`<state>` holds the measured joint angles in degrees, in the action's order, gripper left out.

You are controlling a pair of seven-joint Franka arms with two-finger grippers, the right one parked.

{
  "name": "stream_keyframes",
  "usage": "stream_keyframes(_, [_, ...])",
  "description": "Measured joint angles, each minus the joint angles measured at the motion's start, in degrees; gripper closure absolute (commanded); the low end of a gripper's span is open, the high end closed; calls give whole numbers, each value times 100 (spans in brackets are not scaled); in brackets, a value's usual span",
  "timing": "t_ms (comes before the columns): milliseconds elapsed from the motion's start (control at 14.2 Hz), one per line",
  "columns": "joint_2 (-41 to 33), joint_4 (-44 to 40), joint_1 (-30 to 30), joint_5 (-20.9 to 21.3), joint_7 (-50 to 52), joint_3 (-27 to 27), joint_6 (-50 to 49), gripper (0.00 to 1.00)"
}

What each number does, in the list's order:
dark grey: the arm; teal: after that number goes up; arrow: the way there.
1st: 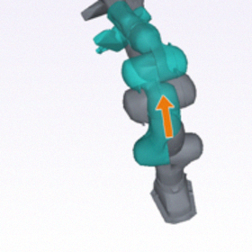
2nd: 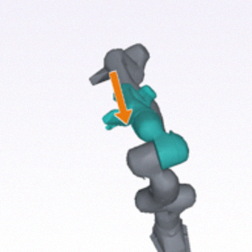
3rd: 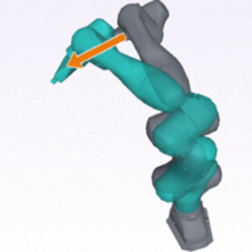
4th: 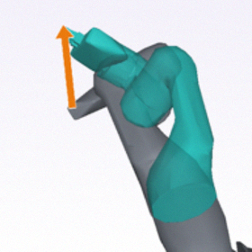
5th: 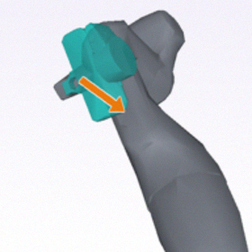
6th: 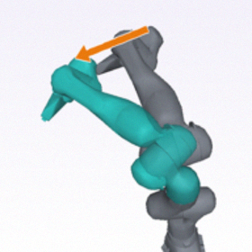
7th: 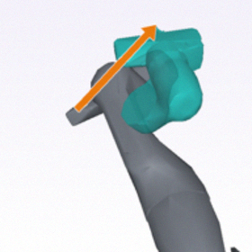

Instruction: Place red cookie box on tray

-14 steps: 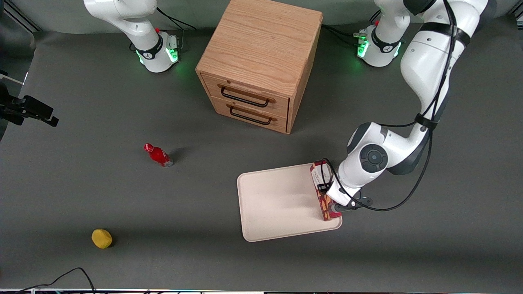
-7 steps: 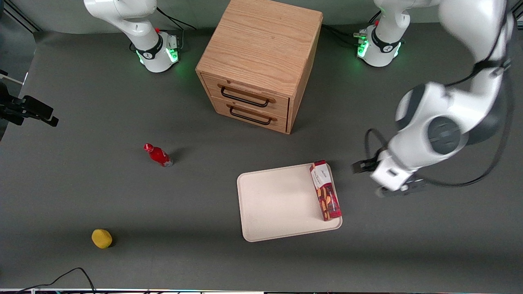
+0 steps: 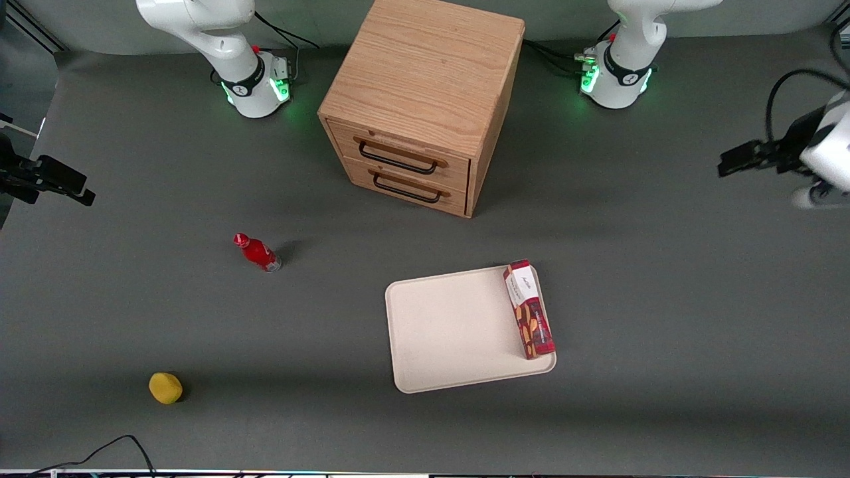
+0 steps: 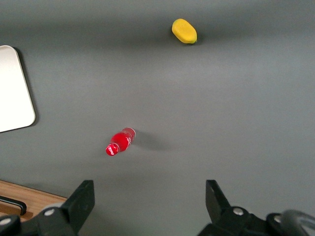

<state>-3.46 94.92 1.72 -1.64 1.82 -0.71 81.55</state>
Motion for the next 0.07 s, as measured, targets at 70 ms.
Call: stream_keyframes(70, [-121,32,-3,0,-91,10,-3,0])
